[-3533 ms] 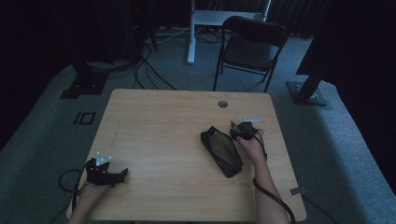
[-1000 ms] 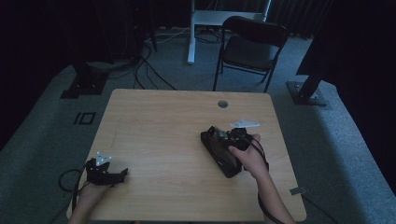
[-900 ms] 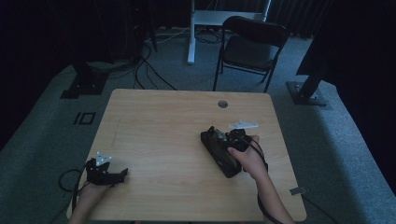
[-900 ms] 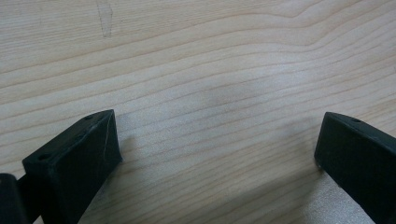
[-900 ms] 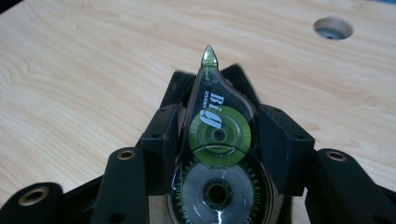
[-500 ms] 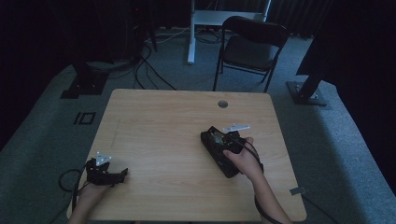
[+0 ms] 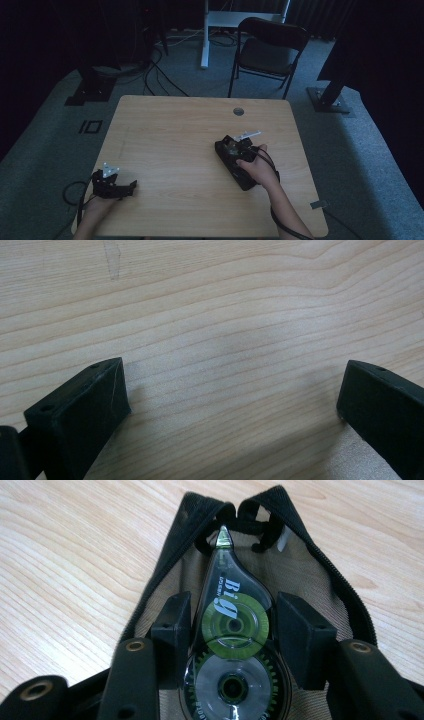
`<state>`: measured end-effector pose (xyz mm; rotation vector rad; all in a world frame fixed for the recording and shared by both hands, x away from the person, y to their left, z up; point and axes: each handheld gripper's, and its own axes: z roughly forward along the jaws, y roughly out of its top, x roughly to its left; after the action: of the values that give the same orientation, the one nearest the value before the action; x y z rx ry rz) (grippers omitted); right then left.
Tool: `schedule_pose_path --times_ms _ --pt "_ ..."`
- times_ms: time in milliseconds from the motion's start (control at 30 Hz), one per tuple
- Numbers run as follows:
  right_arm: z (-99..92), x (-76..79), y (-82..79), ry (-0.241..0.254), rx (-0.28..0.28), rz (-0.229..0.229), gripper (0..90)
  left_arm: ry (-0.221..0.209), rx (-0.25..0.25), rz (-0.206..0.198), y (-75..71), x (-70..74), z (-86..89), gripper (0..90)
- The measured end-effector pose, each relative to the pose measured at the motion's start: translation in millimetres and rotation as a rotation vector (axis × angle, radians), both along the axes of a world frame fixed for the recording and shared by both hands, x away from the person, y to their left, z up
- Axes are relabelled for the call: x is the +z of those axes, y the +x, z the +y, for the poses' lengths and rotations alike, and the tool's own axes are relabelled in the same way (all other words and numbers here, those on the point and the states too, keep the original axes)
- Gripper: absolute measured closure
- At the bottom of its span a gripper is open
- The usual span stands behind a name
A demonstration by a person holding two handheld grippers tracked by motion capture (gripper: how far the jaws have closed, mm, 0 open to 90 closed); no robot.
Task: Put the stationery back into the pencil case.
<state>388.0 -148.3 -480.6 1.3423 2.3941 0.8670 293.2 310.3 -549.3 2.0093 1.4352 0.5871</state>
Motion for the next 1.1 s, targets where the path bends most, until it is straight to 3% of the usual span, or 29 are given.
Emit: schedule_pose_path --times_ms 200,233,467,1100 --pt "3.2 -1.8 4.7 -0.018 0.007 0.03 49.7 0.0 0.0 -0.001 0.0 -0.1 0.0 0.2" --pt "5.8 -2.5 7.2 -0.043 0.009 0.047 49.7 0.001 0.0 0.0 0.0 0.0 0.0 0.2" --pt "8.8 -4.4 10.7 -0.078 0.021 0.092 49.7 0.0 0.0 0.0 0.0 0.0 0.0 0.2" --pt "8.9 -11.5 17.0 -0.118 0.029 0.138 49.5 0.0 0.0 0.0 0.0 0.0 0.0 0.2"
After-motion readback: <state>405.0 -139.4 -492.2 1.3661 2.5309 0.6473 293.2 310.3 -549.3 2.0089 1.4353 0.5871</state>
